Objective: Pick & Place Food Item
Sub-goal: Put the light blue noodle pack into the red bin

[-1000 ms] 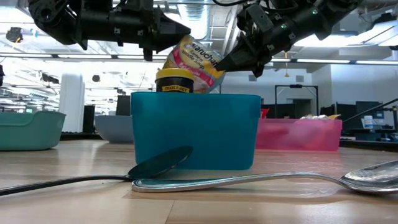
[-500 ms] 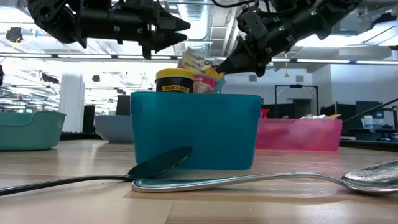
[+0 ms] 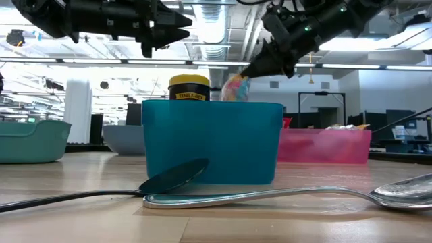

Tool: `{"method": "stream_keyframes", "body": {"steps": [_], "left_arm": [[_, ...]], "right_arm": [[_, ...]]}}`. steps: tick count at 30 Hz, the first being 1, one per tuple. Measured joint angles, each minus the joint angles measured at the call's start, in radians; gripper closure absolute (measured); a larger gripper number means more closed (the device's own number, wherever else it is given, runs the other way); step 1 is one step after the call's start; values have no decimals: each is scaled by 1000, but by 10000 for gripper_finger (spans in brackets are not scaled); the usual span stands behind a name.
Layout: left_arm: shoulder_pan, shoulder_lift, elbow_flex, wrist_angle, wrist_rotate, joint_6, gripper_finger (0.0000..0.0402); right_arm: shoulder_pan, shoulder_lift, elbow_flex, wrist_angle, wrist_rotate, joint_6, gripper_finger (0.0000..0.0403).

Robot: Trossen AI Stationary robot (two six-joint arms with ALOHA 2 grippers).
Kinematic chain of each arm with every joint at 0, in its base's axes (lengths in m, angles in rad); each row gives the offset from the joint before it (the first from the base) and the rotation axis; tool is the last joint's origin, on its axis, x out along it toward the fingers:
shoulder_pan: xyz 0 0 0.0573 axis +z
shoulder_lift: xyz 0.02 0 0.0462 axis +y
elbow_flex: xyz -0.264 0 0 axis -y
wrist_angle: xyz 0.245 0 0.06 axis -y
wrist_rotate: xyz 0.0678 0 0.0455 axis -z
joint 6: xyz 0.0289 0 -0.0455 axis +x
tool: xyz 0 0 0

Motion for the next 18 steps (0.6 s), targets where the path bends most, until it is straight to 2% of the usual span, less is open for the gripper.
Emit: {"method": "stream_keyframes", "body": {"steps": [9,18], "left_arm": [[0,-2,0,-16,0,0,237],[0,-2,0,-16,0,0,243]], "right_arm": [[-51,-127,1,-161,139,0,403],[-131,-266,1,-314,162,1,403]]}}
